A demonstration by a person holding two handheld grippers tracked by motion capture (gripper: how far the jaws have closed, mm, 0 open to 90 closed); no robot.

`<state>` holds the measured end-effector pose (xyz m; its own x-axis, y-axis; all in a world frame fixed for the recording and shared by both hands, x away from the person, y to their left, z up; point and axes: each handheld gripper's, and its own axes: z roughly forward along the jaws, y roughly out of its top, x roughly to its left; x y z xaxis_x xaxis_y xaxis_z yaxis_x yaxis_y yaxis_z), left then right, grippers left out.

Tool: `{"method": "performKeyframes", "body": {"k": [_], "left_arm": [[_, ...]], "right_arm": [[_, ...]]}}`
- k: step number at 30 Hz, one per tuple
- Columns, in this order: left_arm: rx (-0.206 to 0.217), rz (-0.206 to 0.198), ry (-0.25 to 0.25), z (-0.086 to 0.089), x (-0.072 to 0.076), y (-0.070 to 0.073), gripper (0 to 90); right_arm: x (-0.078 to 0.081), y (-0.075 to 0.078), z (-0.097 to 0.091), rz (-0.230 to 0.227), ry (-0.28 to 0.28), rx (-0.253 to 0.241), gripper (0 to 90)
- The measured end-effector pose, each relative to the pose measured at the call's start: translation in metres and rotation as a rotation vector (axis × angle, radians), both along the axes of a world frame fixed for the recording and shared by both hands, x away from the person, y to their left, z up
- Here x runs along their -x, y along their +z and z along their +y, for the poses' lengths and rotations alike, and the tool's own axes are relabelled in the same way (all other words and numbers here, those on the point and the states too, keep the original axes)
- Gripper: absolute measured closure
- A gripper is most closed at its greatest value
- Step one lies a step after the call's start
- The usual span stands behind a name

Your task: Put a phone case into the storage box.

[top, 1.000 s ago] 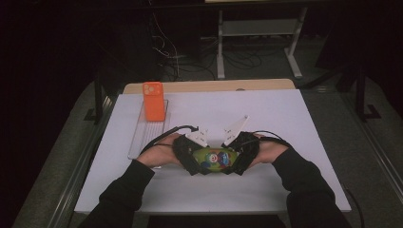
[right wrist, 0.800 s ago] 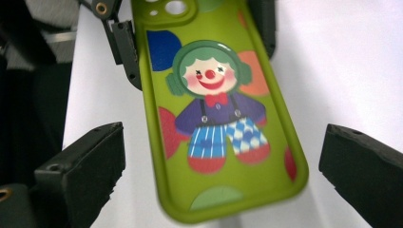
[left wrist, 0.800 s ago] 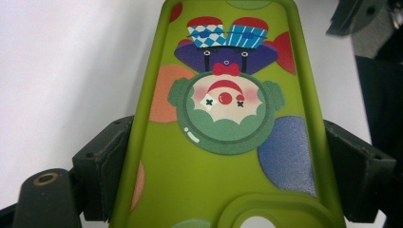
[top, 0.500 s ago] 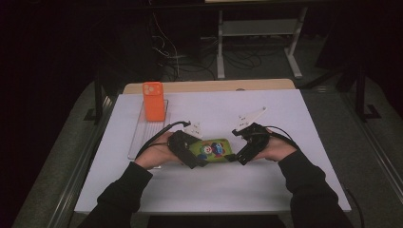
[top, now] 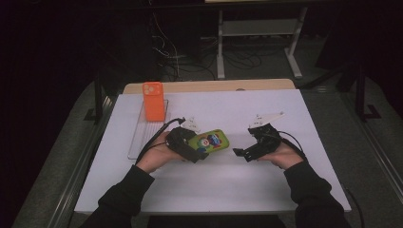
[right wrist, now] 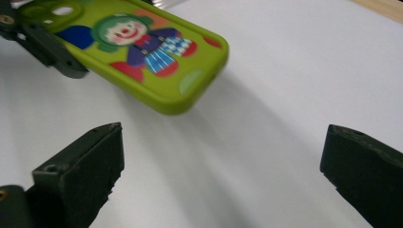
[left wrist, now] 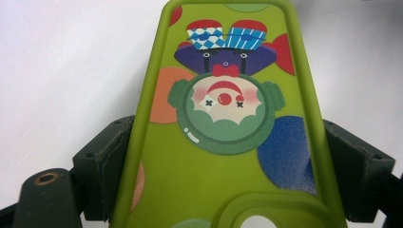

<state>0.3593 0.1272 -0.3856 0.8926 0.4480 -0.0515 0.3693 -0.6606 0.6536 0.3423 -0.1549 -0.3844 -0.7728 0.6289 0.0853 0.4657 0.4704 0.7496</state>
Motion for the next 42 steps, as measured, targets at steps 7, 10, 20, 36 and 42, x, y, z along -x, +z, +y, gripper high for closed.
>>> {"method": "performKeyframes", "body": {"k": [7,10,20,36,42], "left_arm": [[0.006,0.011,0.051,-0.004,0.002,-0.002,15.1],[-0.018,0.006,0.037,-0.004,0.002,-0.001,15.1],[0.02,0.004,0.06,-0.003,0.001,0.001,15.1],[0.019,0.003,0.062,-0.002,0.0,0.002,15.1],[0.014,0.005,0.063,-0.003,0.0,0.001,15.2]], "right_arm": [[0.009,-0.01,-0.003,-0.028,-0.103,-0.027,0.1],[0.013,-0.019,-0.003,-0.03,-0.142,-0.025,0.1],[0.021,-0.038,0.0,-0.047,-0.204,-0.068,0.1],[0.025,-0.038,0.011,-0.17,-0.16,0.049,0.1],[0.027,-0.037,0.015,-0.238,-0.129,0.115,0.1]]}}
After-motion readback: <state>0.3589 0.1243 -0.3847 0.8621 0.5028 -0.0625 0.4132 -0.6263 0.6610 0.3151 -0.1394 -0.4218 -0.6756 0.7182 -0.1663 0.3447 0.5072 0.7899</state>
